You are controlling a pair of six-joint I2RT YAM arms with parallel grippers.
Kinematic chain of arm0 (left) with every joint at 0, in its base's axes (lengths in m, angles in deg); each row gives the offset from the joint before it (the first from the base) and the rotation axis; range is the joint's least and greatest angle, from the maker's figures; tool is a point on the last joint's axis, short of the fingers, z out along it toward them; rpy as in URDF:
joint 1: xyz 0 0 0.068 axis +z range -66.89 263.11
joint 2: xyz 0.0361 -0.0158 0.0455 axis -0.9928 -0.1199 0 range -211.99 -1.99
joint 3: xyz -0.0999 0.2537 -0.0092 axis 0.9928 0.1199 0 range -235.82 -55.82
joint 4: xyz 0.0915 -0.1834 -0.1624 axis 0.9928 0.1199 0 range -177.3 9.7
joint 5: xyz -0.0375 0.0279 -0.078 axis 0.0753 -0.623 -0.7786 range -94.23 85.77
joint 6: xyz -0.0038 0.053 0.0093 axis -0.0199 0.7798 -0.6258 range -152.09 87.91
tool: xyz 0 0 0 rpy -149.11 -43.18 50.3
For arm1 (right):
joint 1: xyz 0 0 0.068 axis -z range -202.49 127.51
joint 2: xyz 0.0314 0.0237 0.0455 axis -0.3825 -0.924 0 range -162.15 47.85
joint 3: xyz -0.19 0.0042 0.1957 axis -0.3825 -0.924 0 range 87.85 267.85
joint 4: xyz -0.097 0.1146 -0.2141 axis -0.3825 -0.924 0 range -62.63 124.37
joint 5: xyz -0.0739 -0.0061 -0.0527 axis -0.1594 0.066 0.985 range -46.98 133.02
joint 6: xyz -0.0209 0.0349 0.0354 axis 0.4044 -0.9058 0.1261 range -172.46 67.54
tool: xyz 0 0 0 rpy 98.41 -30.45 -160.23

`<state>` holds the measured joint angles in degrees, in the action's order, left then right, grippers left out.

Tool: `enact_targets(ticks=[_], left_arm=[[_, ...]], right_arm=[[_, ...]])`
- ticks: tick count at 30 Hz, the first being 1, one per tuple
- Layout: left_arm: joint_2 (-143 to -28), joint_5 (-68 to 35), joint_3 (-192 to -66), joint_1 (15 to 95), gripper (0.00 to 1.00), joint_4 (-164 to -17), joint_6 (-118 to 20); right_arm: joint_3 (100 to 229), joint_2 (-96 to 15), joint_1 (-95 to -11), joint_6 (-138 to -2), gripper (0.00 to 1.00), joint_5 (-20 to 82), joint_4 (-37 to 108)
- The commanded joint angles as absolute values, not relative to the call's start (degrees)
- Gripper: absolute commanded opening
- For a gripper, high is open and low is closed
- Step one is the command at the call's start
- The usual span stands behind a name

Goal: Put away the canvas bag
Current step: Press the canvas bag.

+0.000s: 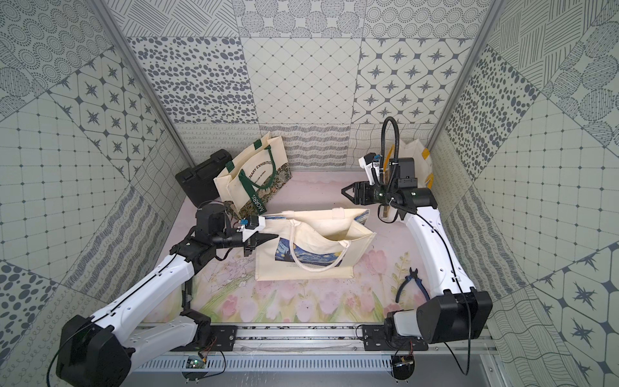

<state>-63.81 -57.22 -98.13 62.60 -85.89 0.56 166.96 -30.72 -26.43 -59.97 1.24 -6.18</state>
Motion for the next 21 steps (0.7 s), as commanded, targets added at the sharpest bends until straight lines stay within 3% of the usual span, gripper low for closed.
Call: enact_targets(ticks=[1,16,21], left_arm=[[-63.94,-55.2,-96.98,65.27,0.0,-94.8,-1.43],[-70.66,-54.17,-100.18,70.28,0.0,-95.85,-4.35],[-72.22,-55.14,-100.61,71.81,0.0,-97.35,-5.23]], right_arm=[[160.59,-28.64,-23.92,-68.62,0.57,-5.89,3.31],[139.56,-17.92,-21.61,-87.76,0.58,-16.78,35.09],[136.31,-16.24,-23.1,-88.19,0.59,-18.05,37.18]])
